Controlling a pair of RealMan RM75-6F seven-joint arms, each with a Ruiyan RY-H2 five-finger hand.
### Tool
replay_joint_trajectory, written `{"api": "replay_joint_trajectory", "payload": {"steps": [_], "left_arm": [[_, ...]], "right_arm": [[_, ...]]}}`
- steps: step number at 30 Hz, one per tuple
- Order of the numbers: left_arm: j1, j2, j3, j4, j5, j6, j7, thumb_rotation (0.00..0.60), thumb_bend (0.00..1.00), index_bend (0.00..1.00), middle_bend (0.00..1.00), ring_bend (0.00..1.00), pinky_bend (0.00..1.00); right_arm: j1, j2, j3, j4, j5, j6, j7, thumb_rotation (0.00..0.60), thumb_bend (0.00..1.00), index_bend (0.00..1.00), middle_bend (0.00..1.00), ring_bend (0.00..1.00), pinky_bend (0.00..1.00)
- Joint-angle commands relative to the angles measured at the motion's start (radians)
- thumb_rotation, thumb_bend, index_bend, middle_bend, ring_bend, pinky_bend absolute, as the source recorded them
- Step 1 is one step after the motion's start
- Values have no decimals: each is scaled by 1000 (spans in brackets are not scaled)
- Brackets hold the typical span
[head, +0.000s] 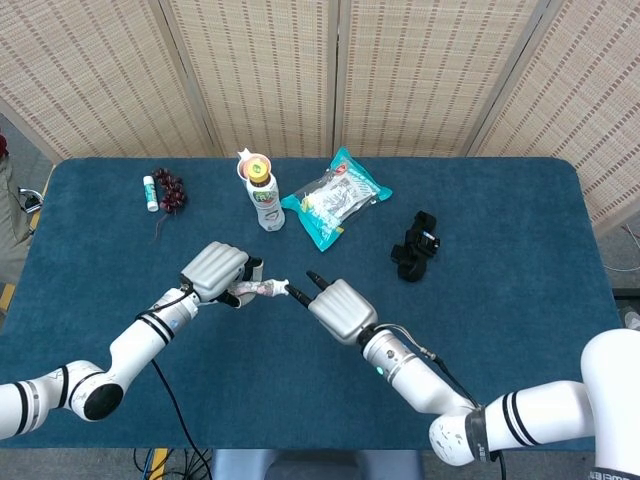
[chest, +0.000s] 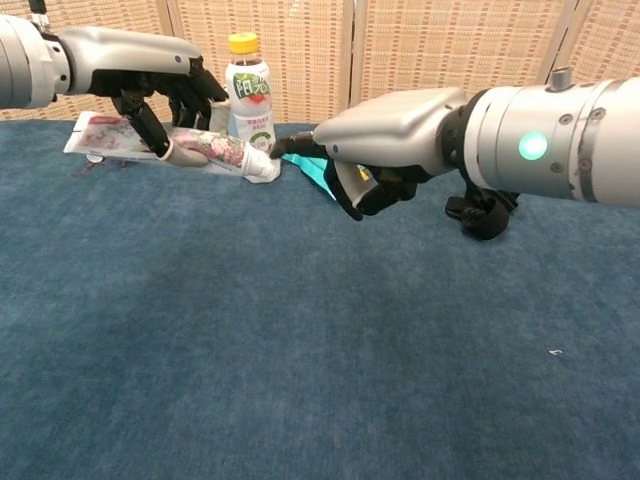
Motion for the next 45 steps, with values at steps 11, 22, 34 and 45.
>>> {"api": "replay_joint_trajectory", "payload": {"steps": [11, 22, 34, 45], "left_arm": [[2, 7, -5, -6, 4, -4, -14, 600, 454, 627, 688, 555, 396], [10, 24, -15, -26, 19, -10, -52, 600, 454, 627, 689, 555, 398], [23, 46, -26, -56, 46, -15, -105, 600, 455, 628, 689, 555, 404], [28, 58, -23, -48, 60, -34, -132, 600, 455, 627, 689, 555, 406]], "right_arm": [[-1, -7, -8, 20, -4, -7, 21, 600, 1000, 19, 594, 430, 503], [3, -23, -8, 43, -4, -12, 31, 600, 1000, 19, 595, 430, 503], [14, -50, 0, 83, 8, -24, 39, 600, 1000, 19, 594, 430, 503], [-2, -29, -4, 64, -14, -12, 63, 600, 1000, 19, 594, 430, 503]]}}
